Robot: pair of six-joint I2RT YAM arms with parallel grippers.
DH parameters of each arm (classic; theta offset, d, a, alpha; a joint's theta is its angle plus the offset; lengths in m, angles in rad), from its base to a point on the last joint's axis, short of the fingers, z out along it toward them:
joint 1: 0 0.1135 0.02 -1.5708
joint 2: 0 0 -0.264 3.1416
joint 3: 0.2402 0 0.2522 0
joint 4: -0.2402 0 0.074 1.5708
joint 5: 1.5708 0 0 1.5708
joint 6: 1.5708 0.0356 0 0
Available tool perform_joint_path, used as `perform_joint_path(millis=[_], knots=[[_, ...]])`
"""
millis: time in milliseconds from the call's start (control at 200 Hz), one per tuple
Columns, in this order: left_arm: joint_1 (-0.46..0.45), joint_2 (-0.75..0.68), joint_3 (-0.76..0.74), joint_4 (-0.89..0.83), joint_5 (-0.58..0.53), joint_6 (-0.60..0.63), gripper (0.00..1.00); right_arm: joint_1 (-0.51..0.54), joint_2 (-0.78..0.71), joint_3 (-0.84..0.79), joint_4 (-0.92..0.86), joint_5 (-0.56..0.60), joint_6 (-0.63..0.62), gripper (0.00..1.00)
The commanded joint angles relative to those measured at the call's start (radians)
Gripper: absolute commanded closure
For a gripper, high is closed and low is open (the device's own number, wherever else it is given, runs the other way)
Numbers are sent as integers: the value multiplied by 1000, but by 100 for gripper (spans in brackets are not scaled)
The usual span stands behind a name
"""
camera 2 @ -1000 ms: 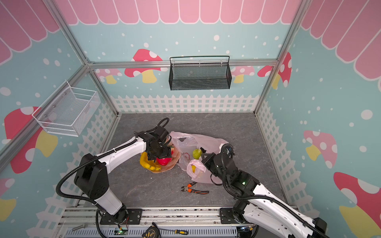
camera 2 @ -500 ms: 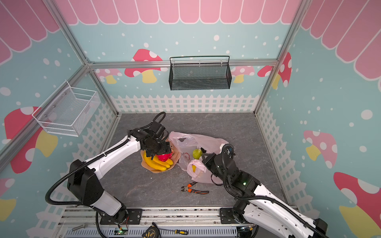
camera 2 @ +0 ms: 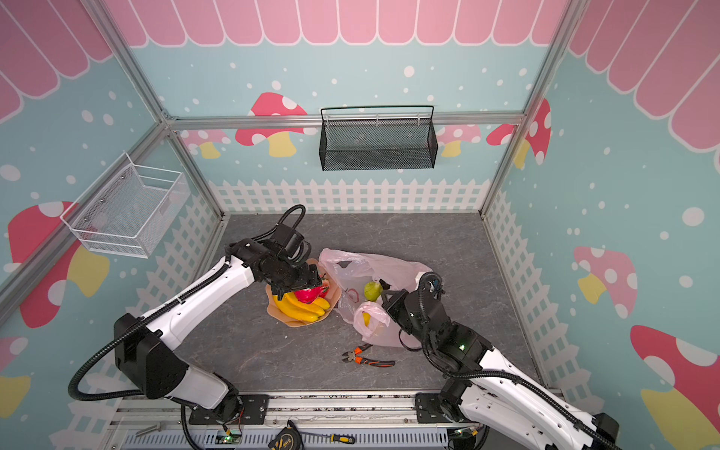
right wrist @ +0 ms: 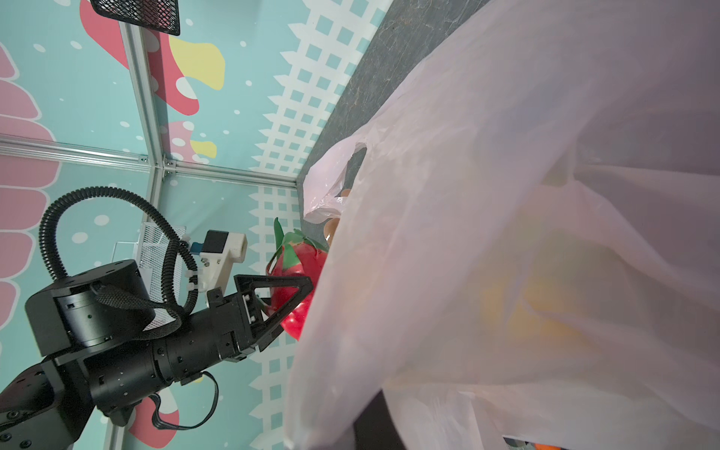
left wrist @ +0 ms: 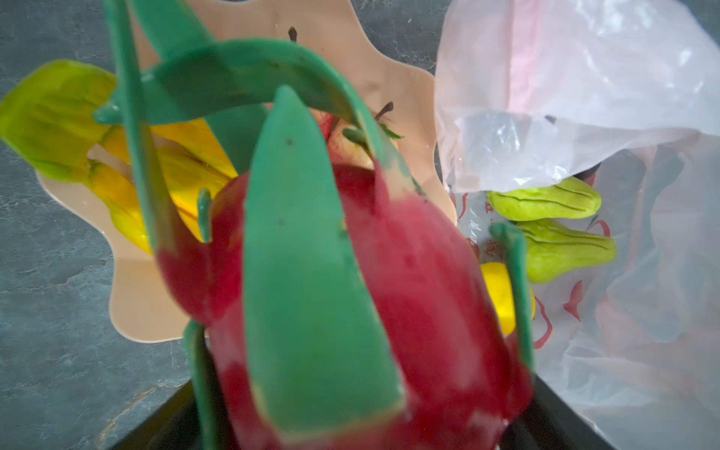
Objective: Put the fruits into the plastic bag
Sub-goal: 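Lift the dragon fruit from the bowl toward the bag with the left gripper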
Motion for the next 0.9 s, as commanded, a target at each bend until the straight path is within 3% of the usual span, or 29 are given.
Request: perform_joint_path(millis=[0,370,895], knots=[[7,-72,48,-4,52,12,56,-4,-2,27,-9,13,3,96],[-27,-131,40,118,274,-37,60,-3,-1,26,-10,5,2,96],[-136,-40,-27,304,273,-239,62,-2,-8,25,-11,-11,0,97]])
